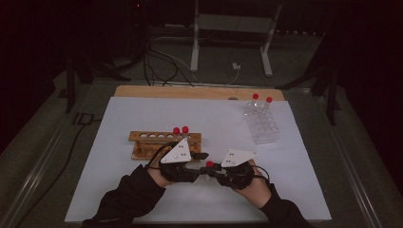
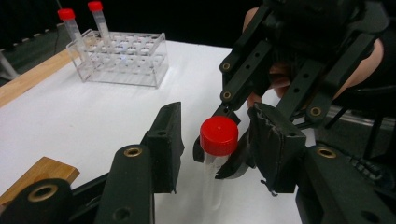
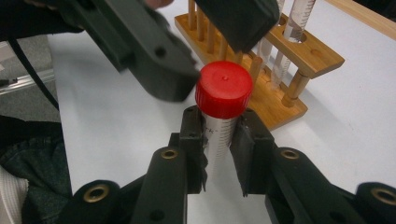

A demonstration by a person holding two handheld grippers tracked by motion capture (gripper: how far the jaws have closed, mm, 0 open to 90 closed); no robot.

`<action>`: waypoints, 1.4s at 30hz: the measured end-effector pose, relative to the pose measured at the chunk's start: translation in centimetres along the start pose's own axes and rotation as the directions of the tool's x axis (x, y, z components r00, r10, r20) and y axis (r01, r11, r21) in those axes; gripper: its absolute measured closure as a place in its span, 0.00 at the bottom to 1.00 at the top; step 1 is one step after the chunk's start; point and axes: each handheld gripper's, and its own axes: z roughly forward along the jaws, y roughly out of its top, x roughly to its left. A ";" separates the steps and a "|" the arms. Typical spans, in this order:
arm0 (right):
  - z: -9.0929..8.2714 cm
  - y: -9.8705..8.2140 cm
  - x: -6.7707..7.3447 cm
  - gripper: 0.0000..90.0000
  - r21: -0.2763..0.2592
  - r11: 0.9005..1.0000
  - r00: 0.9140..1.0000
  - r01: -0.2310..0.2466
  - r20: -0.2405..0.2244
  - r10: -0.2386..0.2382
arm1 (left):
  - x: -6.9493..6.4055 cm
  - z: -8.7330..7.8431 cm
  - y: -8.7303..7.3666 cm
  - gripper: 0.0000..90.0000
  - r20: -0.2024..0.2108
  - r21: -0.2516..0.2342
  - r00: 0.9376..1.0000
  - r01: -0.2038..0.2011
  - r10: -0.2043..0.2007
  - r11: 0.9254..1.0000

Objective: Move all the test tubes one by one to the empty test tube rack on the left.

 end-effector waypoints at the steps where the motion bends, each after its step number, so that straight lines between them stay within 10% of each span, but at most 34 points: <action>1: 0.0 0.0 0.0 0.84 0.001 1.000 1.000 0.001 0.001 -0.001 | 0.0 0.1 0.0 0.63 -0.002 0.006 1.000 -0.003 0.003 1.000; 19: 0.1 0.0 -0.1 0.82 0.003 1.000 1.000 -0.010 -0.011 0.010 | 0.2 0.7 0.0 0.80 0.021 0.025 1.000 -0.009 0.008 1.000; 42: -2.5 0.1 -2.2 0.07 -0.108 0.987 0.987 -0.121 0.093 0.131 | 2.3 -4.0 0.5 0.80 -0.090 -0.010 0.996 0.018 -0.019 1.000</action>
